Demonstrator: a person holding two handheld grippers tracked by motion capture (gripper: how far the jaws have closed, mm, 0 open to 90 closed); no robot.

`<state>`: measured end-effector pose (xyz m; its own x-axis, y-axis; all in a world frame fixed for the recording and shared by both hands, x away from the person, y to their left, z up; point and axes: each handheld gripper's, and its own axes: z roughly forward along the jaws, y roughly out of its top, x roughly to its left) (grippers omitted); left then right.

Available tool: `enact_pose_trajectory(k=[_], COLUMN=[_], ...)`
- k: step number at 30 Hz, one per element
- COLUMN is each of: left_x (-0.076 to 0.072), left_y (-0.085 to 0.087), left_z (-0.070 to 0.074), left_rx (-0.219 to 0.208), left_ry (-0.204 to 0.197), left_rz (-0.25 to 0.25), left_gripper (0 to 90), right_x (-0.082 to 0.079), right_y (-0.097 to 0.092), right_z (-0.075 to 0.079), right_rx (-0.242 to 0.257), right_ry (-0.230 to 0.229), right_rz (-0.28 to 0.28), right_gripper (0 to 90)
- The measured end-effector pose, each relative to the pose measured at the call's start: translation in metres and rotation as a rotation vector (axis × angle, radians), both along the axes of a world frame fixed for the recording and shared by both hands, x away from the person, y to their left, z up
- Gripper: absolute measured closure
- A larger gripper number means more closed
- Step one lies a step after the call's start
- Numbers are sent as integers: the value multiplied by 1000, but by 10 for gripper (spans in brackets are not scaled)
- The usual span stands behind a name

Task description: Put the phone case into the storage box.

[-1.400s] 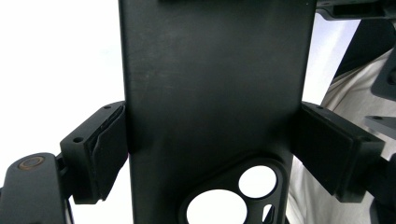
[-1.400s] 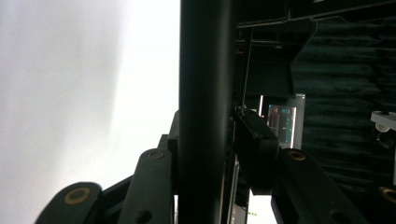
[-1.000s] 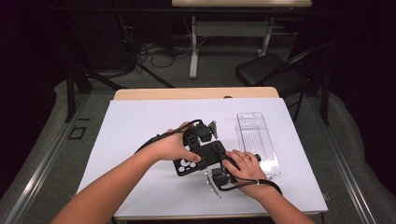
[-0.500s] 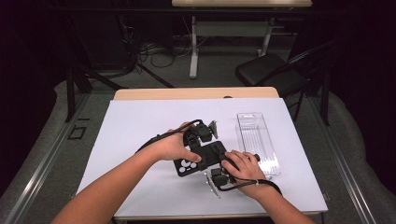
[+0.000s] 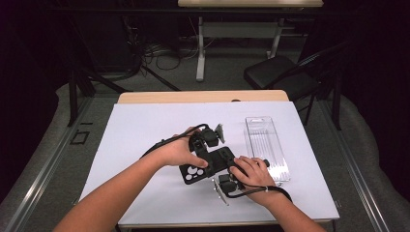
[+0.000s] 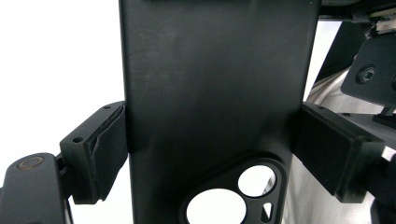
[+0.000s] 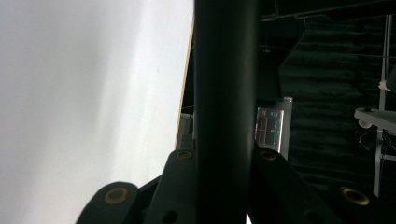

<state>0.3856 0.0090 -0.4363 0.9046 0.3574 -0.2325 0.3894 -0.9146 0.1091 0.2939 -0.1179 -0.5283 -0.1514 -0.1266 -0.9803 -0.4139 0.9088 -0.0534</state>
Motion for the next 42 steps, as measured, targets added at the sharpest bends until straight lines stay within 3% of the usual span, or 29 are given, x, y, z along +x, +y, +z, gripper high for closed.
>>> enact_pose_trajectory(k=[9,24,29,42], left_x=[1,1,-1,-4], left_y=[1,1,2,11], left_z=[1,1,3,10], left_rx=[-5,-19,-32,-39], left_ry=[10,-11,-14,-45], left_rz=[5,-9,2,-4], left_gripper=[140,133,129,131], right_x=[1,1,1,3], right_y=[-1,-1,-2,-5], right_z=[-1,1,1,3], right_rx=[29,17,38,27], right_ry=[-1,8,2,38], right_rz=[3,-14,-7,-36], right_gripper=[874,881,882,883])
